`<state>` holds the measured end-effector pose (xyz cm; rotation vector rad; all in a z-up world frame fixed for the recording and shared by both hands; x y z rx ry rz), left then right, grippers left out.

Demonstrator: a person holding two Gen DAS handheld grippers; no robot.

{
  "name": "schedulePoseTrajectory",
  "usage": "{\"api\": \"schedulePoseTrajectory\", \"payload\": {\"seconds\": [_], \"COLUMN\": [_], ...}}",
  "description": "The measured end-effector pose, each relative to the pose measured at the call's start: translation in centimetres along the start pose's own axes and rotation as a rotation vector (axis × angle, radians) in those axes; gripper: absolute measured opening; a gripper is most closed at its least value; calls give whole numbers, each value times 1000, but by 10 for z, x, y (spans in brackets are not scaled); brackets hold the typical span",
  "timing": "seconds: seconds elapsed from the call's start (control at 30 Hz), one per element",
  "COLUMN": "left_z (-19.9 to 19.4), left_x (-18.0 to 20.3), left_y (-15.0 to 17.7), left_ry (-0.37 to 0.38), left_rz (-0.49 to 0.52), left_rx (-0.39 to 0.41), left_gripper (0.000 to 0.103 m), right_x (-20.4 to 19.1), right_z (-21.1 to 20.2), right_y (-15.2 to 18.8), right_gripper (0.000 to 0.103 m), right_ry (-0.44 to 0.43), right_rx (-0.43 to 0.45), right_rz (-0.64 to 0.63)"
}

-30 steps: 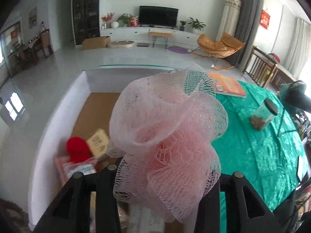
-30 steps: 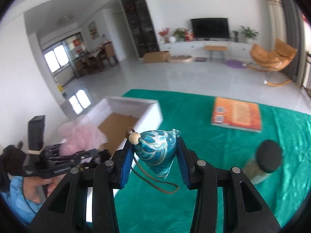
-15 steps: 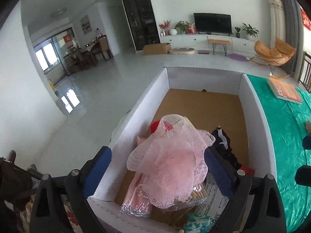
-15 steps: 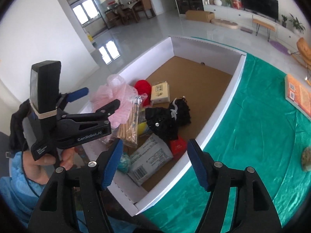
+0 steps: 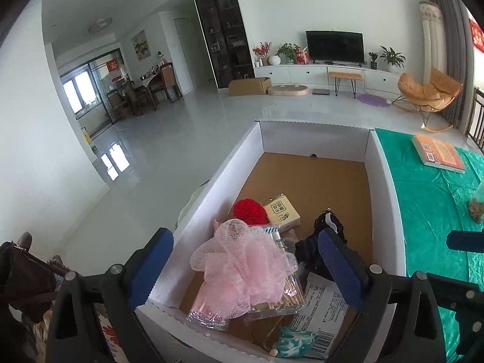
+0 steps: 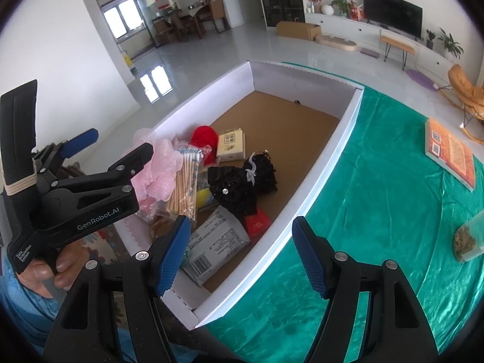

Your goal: Organize soft objects

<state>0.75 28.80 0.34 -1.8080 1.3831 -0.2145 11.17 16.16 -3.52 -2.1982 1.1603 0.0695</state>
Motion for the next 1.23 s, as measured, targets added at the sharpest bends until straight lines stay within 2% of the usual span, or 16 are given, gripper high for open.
{"api": "schedulePoseTrajectory", "payload": {"seconds": [1.1,1.23], "left_z": [-5,-11], "left_x": [-3,-1], "left_y": [-3,-2], "left_ry": [9,-6], "left_rz": [-23,-26], "left_rx": [-11,23], "left_gripper": [96,96], "right_x": [-18,-17], "right_z": [1,1], "right_y": [12,11], "right_gripper": [73,73], "right_ry": [44,38], "right_rx": [-10,-2], "right_rz": [-37,-30]}}
Point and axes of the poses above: each gripper's, at about its wrist camera, not at the fingertips, and z roughly the way its jaws point, x to its right, y to its underside, the point moved 10 cm from there along z, roughly the way its jaws point, and after that the axes turned 12 degrees about z, right-handed, at the moved point
